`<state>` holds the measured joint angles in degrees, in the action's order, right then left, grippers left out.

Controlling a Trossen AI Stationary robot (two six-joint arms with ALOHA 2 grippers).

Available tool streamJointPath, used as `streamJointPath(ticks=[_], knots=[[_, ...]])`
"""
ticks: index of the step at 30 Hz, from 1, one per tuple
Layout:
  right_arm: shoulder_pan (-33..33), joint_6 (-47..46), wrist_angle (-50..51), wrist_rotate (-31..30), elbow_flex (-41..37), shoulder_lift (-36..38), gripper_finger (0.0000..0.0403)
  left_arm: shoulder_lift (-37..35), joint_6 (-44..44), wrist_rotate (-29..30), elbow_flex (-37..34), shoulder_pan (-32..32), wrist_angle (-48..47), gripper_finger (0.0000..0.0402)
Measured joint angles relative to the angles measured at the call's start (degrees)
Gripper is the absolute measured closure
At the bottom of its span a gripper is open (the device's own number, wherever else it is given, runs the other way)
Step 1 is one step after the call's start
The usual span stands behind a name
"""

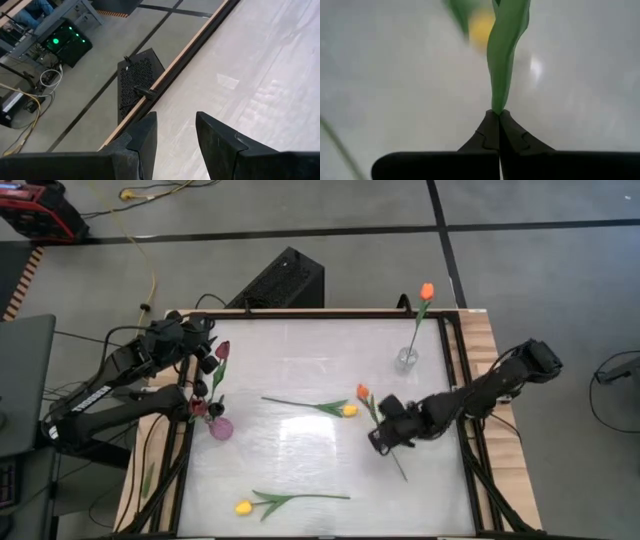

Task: Sort flowers into vase by color
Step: Put the orange tulip into the transparent vase

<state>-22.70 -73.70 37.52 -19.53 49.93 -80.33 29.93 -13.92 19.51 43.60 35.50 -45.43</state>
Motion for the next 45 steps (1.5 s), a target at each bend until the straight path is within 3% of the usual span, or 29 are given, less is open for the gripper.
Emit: streamJointPath(ticks=[6,14,21,27,32,37,45], knots=[[5.05,19.50,-3.49,-14.33,0.86,9.54,0.0387,0.04,0.03,-0.20,-1.65,-0.15,-0.11,0.0276],[12.75,41.00,-5.57,-24.50,0.86,22.74,0.0387,-2.08,-0.40,0.38,-1.62,-0.69,0.35,0.0276],[19.57,65.18,-17.73,-24.45,0.86,29.35,0.0387,-4.94,-1.12,1.10,-1.63,-0.69,0.37,0.0276],[25.25,74.91,-19.32,-24.19,-0.75,33.16,0.0387,-6.42,-1.40,1.81,-1.62,-0.69,0.38,0.0276],[29.53,77.28,-21.35,-23.46,-5.46,36.52,0.0388,-6.49,-1.43,2.32,-1.63,-0.69,0.35,0.0276],[33.31,79.71,-28.14,-18.95,-11.72,39.14,0.0388,-6.47,-1.71,2.32,-1.64,-0.69,0.35,0.0276],[36.48,79.92,-29.19,-17.80,-14.64,40.77,0.0388,-6.47,-1.74,2.34,-1.62,-0.69,0.35,0.0276]])
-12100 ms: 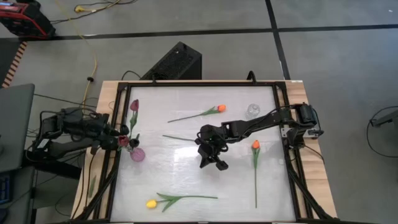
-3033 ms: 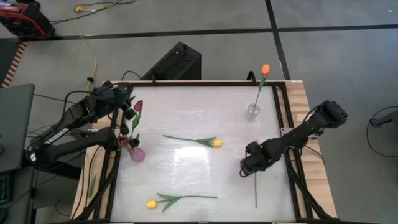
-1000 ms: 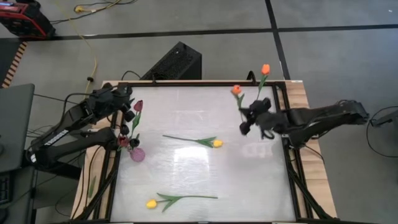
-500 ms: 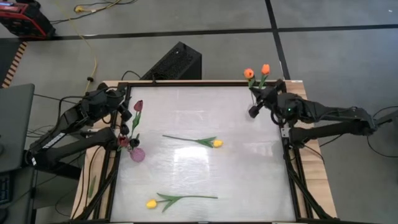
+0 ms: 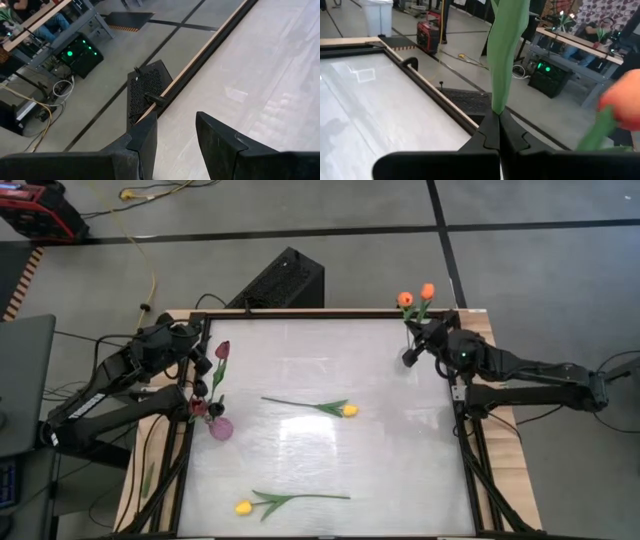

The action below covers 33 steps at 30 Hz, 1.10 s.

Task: Sort flowers into vase by color
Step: Put the orange tulip into the transparent vase

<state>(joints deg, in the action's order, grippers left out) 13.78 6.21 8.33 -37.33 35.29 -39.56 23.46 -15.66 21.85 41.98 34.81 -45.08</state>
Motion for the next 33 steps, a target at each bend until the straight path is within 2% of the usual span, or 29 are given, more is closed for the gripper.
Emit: streamJointPath(ticks=[8,16,24,28,33], knots=[[-0.02,-3.91,4.14,0.12,0.00,-0.07,0.0384,0.00,0.00,-0.02,0.00,0.00,0.00,0.0276],[0.00,-8.14,8.69,-0.03,0.00,-1.38,0.0347,0.00,0.00,-0.02,0.00,0.00,0.00,0.0276],[0.04,-10.12,10.77,-0.32,0.02,-4.04,0.0329,0.00,0.00,-0.02,0.00,0.00,-0.02,0.0276],[1.27,-12.49,14.56,-0.30,0.27,-4.42,0.0302,0.00,-0.02,-0.04,0.00,0.00,-0.02,0.0276],[2.59,-16.77,22.02,-0.14,1.94,-4.27,0.0247,0.00,-0.02,-0.04,0.00,0.00,-0.02,0.0276]])
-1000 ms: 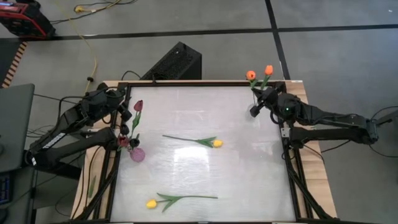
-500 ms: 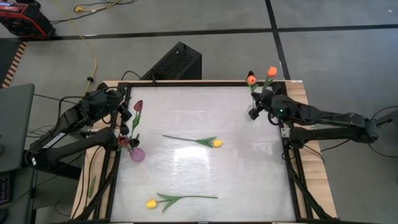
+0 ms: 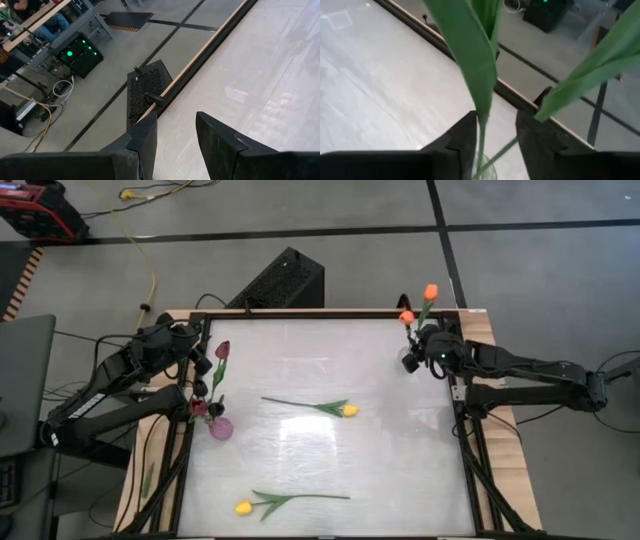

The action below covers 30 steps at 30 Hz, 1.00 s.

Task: Sort flowers into vase by color
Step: Put the orange tulip into the transparent vase, then put the top yellow tulip into the transparent vase

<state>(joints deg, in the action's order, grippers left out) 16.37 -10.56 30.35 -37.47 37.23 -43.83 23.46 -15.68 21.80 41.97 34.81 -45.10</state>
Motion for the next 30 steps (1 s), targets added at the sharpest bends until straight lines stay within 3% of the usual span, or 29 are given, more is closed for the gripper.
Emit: streamJointPath(ticks=[3,8,18,24,30], knots=[[0.03,-1.43,2.96,1.93,0.99,0.00,0.0212,0.00,0.00,0.00,0.00,0.00,0.00,0.0276],[0.01,-3.73,6.66,10.74,3.58,-0.04,0.0169,0.00,0.00,0.00,-0.02,0.00,0.00,0.0276],[-3.46,-10.26,11.24,26.73,7.46,-0.02,0.0159,0.00,0.00,0.00,0.00,0.02,-0.02,0.0276],[-10.61,-14.73,11.67,29.29,7.46,-1.51,0.0159,0.00,0.07,0.00,0.00,0.00,0.00,0.0276],[-19.94,-19.55,10.37,29.85,7.46,-8.45,0.0159,0.00,0.13,-0.02,0.00,0.00,-0.02,0.0276]])
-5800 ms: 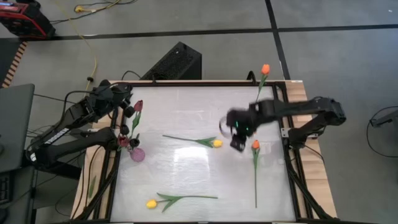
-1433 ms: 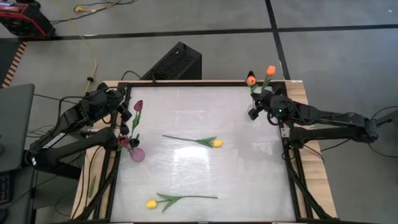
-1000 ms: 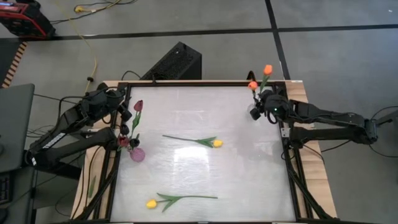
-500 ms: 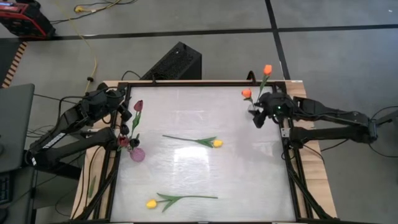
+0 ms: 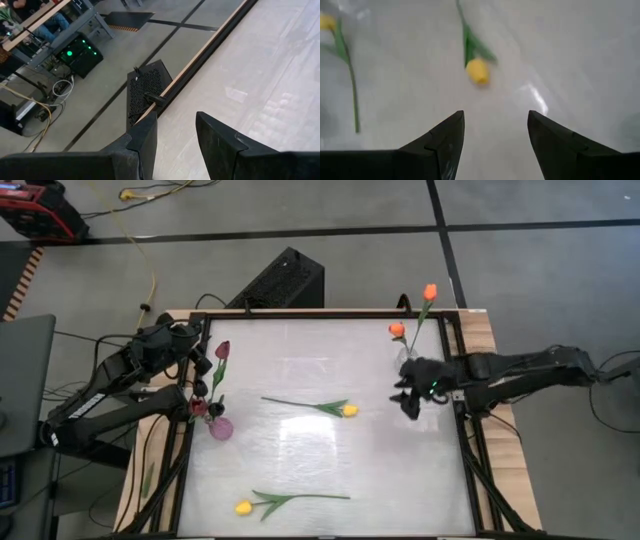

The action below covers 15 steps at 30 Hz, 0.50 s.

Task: Sort flowers into vase by color
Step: Put the top yellow tulip into the transparent vase

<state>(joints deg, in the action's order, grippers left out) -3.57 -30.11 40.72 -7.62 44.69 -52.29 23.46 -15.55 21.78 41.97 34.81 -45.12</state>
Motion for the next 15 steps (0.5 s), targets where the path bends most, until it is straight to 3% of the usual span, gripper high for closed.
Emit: streamJointPath(ticks=[6,15], knots=[[-6.87,-1.99,-7.20,0.00,0.00,-10.42,0.0159,0.00,0.13,0.00,0.00,0.00,-0.02,0.0276],[-10.93,0.50,-30.83,0.08,-0.02,-26.26,0.0159,0.00,0.13,-0.44,-0.01,0.00,-0.02,0.0276]])
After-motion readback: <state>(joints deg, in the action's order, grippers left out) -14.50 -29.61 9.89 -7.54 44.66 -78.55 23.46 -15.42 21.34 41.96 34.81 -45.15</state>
